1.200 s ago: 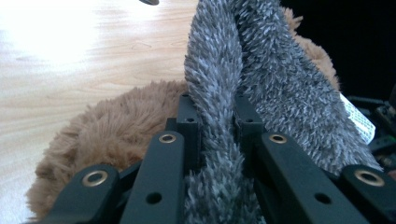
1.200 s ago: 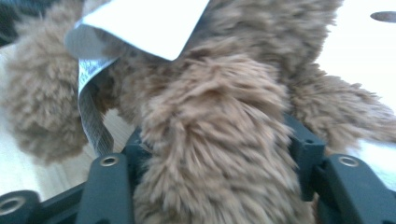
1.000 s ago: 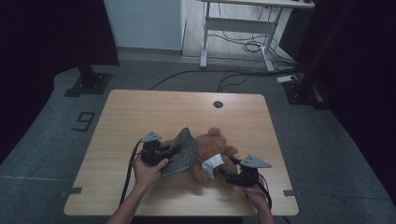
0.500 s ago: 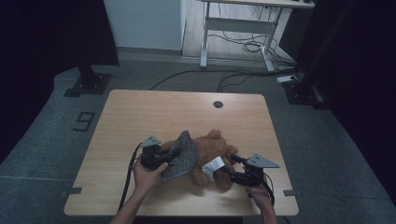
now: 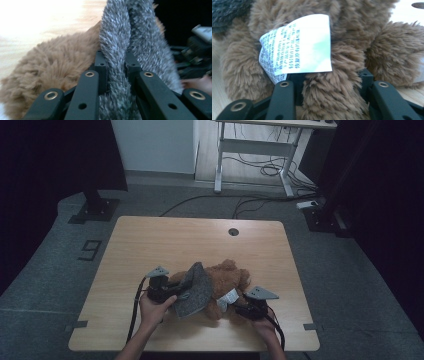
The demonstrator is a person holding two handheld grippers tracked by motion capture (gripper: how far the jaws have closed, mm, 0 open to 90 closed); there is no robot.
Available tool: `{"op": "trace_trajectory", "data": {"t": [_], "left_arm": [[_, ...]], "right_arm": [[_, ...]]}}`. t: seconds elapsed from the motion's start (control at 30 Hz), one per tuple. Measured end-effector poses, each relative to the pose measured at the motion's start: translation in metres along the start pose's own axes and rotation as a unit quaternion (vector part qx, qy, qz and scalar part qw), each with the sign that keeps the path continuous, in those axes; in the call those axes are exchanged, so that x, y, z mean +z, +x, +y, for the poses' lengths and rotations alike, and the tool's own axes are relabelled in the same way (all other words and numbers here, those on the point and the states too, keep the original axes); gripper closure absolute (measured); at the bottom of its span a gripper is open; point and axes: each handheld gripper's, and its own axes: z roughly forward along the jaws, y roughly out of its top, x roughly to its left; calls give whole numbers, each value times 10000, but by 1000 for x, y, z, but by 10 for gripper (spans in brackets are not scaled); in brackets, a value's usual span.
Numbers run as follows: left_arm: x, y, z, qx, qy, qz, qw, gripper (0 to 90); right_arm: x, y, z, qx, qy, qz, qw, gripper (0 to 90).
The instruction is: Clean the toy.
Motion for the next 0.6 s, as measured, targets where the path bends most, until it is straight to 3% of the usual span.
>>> {"op": "trace_trajectory", "data": {"t": [0.13,0.3,0.4,0.53,0.6], "left_arm": [[12,-26,28,332,26,-75,9994,773],[53,-65,53,599,225,-305,9975,771],[81,-83,58,805,397,-137,9959,768],[99,-76,55,767,546,110,9955,769],[98,-62,49,520,536,68,9972,769]], "right_arm": [[1,0,-1,-53,13,7,10000,580],[-1,1,-1,-166,37,11,9999,583],[-2,2,-1,-224,59,-48,9997,592],[-2,2,-1,-270,80,-77,9996,597],[-3,2,-1,-305,124,-86,9994,599]]}}
